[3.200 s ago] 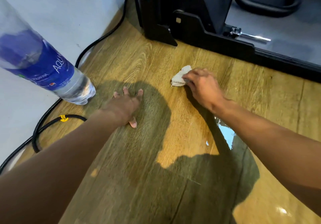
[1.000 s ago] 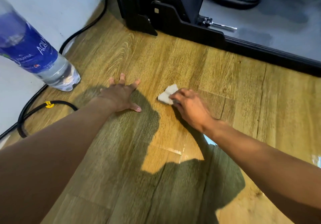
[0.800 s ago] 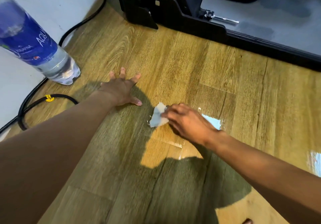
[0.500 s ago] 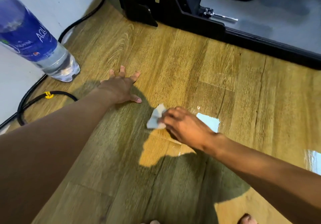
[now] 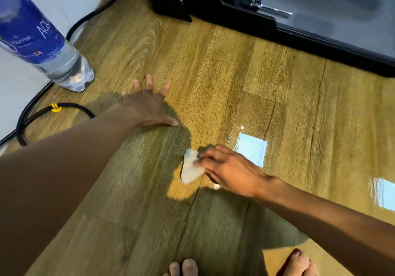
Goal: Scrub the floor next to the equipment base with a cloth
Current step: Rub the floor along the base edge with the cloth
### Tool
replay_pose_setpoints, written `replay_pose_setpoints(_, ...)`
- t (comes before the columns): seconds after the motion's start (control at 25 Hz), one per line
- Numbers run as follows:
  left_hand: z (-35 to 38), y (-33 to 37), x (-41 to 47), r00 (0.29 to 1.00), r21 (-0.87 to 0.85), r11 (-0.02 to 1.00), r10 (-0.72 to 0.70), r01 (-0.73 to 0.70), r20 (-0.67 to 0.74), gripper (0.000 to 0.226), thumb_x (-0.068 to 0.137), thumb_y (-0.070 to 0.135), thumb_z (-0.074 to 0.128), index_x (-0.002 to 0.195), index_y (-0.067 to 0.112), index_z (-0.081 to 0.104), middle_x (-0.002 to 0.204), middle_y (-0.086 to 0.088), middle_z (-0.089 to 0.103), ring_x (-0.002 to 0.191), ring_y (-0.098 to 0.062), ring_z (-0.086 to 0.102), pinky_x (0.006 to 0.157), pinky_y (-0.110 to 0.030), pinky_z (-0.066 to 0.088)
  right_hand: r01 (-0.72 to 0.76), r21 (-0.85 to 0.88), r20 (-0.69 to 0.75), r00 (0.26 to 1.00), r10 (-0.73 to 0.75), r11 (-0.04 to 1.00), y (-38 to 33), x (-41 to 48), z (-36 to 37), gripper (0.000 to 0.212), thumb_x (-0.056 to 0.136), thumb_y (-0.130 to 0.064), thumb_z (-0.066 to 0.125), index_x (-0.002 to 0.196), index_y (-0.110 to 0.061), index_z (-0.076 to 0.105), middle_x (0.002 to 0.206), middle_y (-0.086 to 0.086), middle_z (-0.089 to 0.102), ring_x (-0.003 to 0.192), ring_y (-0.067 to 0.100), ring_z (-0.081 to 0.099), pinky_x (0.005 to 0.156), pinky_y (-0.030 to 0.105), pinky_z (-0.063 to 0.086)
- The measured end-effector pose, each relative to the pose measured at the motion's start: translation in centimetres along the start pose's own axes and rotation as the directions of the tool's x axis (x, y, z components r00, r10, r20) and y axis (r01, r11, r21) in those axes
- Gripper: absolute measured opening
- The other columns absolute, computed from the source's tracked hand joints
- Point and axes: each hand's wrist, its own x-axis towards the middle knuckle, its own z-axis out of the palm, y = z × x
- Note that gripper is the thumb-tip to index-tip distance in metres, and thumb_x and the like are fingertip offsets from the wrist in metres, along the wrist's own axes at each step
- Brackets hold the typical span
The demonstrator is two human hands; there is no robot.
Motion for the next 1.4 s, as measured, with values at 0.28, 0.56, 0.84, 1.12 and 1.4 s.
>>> replay_pose_setpoints(0.28, -0.2, 0.2, -0.1, 0.998, 0.002, 0.998, 0.057, -0.057, 0.019, 0.11, 0.066, 0.079, 0.056, 0.145, 0.049, -0.015, 0.156, -0.007, -0.025, 0.141, -0.045, -0.015, 0.108, -0.069, 0.017, 0.05, 0.003, 0.071, 0.996, -0.05, 0.999, -3.6, -3.3, 1.5, 0.033, 0.08, -0.022, 0.071, 0.112, -0.028, 0.064, 0.112, -0.006, 0.063, 0.1, 0.013, 0.057, 0.084, 0.024, 0.05)
replay_pose_setpoints(0.56, 0.6, 1.8, 0.3, 0.993, 0.058, 0.995, 0.087, -0.082, -0.082, 0.102, 0.072, 0.084, 0.037, 0.15, 0.036, -0.008, 0.159, -0.007, -0.016, 0.143, -0.043, -0.007, 0.105, -0.066, 0.026, -0.138, 0.004, -0.041, 0.99, 0.138, 0.99, -0.1, -1.9, -0.6, 0.034, 0.079, -0.009, 0.073, 0.112, -0.013, 0.067, 0.109, 0.008, 0.066, 0.099, 0.024, 0.063, 0.085, 0.035, 0.055)
replay_pose_setpoints(0.84, 0.2, 5.1, 1.0, 0.964, 0.156, 0.967, 0.225, -0.203, -0.14, 0.094, 0.081, 0.076, 0.037, 0.151, 0.032, -0.009, 0.16, -0.008, -0.011, 0.145, -0.039, -0.002, 0.109, -0.058, 0.027, -0.173, 0.043, 0.011, 0.985, 0.173, 0.984, 4.3, -0.5, -2.6, 0.03, 0.09, -0.017, 0.061, 0.12, -0.019, 0.063, 0.119, 0.003, 0.061, 0.108, 0.02, 0.057, 0.091, 0.036, 0.051)
replay_pose_setpoints(1.12, -1.1, 6.3, 1.7, 0.989, 0.131, 0.981, 0.147, -0.144, -0.013, 0.105, 0.078, 0.072, 0.052, 0.149, 0.035, -0.016, 0.157, -0.009, -0.02, 0.143, -0.045, -0.003, 0.108, -0.063, 0.026, -0.137, 0.001, 0.019, 0.99, 0.136, 0.991, 5.2, -0.9, -2.4, 0.035, 0.087, -0.015, 0.064, 0.121, -0.023, 0.06, 0.122, 0.0, 0.059, 0.11, 0.016, 0.057, 0.092, 0.03, 0.05)
replay_pose_setpoints(1.4, -1.1, 6.4, 2.2, 0.988, 0.156, 0.976, 0.156, -0.155, 0.004, 0.106, 0.077, 0.073, 0.052, 0.149, 0.034, -0.016, 0.157, -0.012, -0.018, 0.142, -0.048, -0.001, 0.108, -0.061, 0.028, -0.339, -0.044, -0.133, 0.934, 0.331, 0.94, 10.8, 4.1, -4.1, 0.029, 0.093, -0.015, 0.056, 0.122, -0.018, 0.061, 0.119, 0.002, 0.061, 0.104, 0.019, 0.06, 0.093, 0.038, 0.05)
